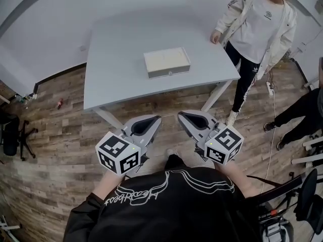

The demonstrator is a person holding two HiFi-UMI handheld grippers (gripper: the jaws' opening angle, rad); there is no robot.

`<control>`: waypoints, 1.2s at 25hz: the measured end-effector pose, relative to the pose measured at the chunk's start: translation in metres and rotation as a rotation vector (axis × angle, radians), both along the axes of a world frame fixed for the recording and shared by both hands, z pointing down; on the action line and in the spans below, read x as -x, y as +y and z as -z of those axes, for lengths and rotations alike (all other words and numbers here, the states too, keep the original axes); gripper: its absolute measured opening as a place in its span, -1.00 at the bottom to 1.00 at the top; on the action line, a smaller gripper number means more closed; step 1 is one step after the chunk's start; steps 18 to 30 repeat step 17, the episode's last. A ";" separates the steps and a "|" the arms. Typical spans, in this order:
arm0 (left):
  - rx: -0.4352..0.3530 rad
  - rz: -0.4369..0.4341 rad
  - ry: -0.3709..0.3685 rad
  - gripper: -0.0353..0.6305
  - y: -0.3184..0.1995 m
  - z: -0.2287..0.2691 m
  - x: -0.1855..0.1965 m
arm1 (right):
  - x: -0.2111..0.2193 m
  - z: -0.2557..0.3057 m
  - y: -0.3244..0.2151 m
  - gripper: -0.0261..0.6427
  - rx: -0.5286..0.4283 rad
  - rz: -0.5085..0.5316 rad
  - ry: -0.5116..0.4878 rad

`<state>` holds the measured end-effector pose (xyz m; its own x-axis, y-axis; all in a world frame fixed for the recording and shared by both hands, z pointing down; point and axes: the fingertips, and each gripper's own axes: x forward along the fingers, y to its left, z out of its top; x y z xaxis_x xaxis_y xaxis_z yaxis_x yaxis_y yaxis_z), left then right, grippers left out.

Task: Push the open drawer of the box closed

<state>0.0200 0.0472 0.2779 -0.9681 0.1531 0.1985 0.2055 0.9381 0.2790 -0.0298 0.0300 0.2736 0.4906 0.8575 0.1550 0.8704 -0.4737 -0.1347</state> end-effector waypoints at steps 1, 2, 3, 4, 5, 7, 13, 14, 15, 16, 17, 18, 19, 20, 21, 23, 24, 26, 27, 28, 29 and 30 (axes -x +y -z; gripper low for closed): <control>0.000 -0.001 0.001 -0.88 0.001 0.000 0.001 | 0.000 0.000 0.002 -0.89 -0.001 0.001 0.001; -0.001 -0.003 0.003 -0.88 0.002 0.000 0.001 | 0.000 0.000 0.003 -0.89 -0.002 0.000 0.004; -0.002 -0.004 0.004 -0.88 0.003 -0.001 0.002 | 0.001 -0.001 0.004 -0.89 -0.004 -0.002 0.009; -0.003 -0.006 0.005 -0.88 0.003 -0.001 0.002 | 0.002 -0.001 0.004 -0.89 -0.005 -0.004 0.013; -0.004 -0.007 0.006 -0.88 0.003 -0.001 0.002 | 0.002 -0.002 0.005 -0.89 -0.006 -0.004 0.015; -0.008 -0.009 0.007 -0.88 0.005 -0.003 0.002 | 0.000 -0.003 0.006 -0.89 -0.010 -0.004 0.014; -0.017 -0.012 0.007 -0.88 0.012 -0.006 0.004 | 0.003 -0.006 0.014 -0.89 -0.019 -0.007 0.017; -0.017 -0.013 0.007 -0.88 0.013 -0.006 0.005 | 0.003 -0.006 0.015 -0.89 -0.020 -0.007 0.018; -0.017 -0.014 0.007 -0.88 0.014 -0.007 0.005 | 0.003 -0.007 0.016 -0.89 -0.021 -0.007 0.017; -0.017 -0.015 0.007 -0.88 0.015 -0.007 0.005 | 0.003 -0.007 0.017 -0.89 -0.021 -0.007 0.016; -0.017 -0.016 0.007 -0.88 0.015 -0.007 0.006 | 0.003 -0.007 0.018 -0.89 -0.021 -0.006 0.014; -0.017 -0.016 0.007 -0.88 0.015 -0.007 0.006 | 0.003 -0.007 0.018 -0.89 -0.021 -0.006 0.014; -0.017 -0.016 0.007 -0.88 0.015 -0.007 0.006 | 0.003 -0.007 0.018 -0.89 -0.021 -0.006 0.014; -0.017 -0.016 0.007 -0.88 0.015 -0.007 0.006 | 0.003 -0.007 0.018 -0.89 -0.021 -0.006 0.014; -0.017 -0.016 0.007 -0.88 0.015 -0.007 0.006 | 0.003 -0.007 0.018 -0.89 -0.021 -0.006 0.014; -0.017 -0.016 0.007 -0.88 0.015 -0.007 0.006 | 0.003 -0.007 0.018 -0.89 -0.021 -0.006 0.014; -0.017 -0.016 0.007 -0.88 0.015 -0.007 0.006 | 0.003 -0.007 0.018 -0.89 -0.021 -0.006 0.014; -0.017 -0.016 0.007 -0.88 0.015 -0.007 0.006 | 0.003 -0.007 0.018 -0.89 -0.021 -0.006 0.014; -0.017 -0.016 0.007 -0.88 0.015 -0.007 0.006 | 0.003 -0.007 0.018 -0.89 -0.021 -0.006 0.014; -0.017 -0.016 0.007 -0.88 0.015 -0.007 0.006 | 0.003 -0.007 0.018 -0.89 -0.021 -0.006 0.014; -0.017 -0.016 0.007 -0.88 0.015 -0.007 0.006 | 0.003 -0.007 0.018 -0.89 -0.021 -0.006 0.014; -0.017 -0.016 0.007 -0.88 0.015 -0.007 0.006 | 0.003 -0.007 0.018 -0.89 -0.021 -0.006 0.014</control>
